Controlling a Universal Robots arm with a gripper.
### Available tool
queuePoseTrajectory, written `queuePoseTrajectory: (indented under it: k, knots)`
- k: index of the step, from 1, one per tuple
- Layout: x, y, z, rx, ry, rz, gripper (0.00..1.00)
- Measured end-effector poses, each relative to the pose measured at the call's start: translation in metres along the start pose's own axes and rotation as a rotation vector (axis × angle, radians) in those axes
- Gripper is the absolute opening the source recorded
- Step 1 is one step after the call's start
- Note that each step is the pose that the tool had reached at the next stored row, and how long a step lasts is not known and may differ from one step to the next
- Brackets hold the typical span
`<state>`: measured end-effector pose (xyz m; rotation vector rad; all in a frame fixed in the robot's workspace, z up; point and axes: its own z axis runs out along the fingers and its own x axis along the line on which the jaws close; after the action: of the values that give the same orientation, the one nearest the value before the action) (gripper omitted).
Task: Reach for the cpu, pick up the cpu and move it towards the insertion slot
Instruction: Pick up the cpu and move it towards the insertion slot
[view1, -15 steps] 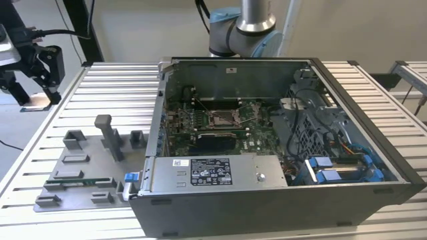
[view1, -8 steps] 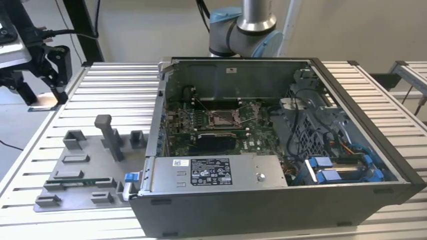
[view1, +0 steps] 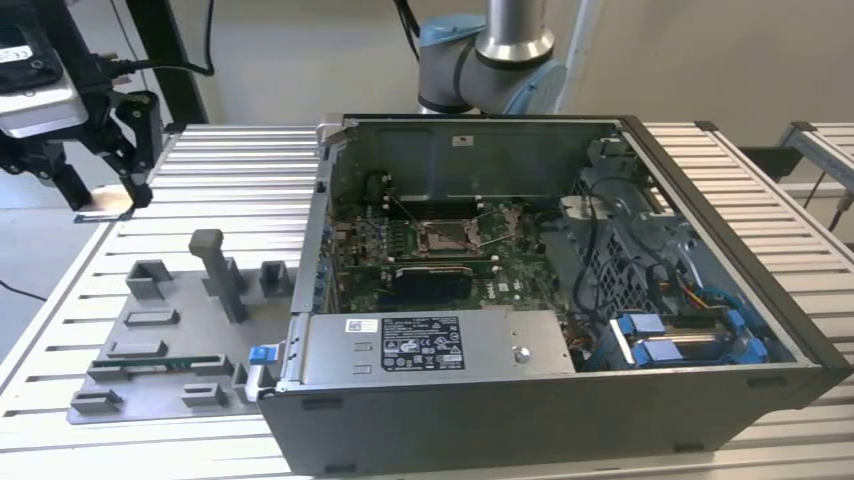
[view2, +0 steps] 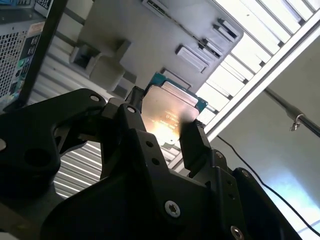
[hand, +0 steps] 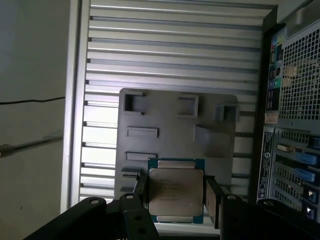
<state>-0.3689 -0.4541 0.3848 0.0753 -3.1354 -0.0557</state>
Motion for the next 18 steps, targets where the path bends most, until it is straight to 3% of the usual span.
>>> queuePoseTrajectory:
  k: [18]
  knots:
    - [-0.0355, -0.0017, -0.0003, 0.0001, 0.0001, 0.000, 0.00]
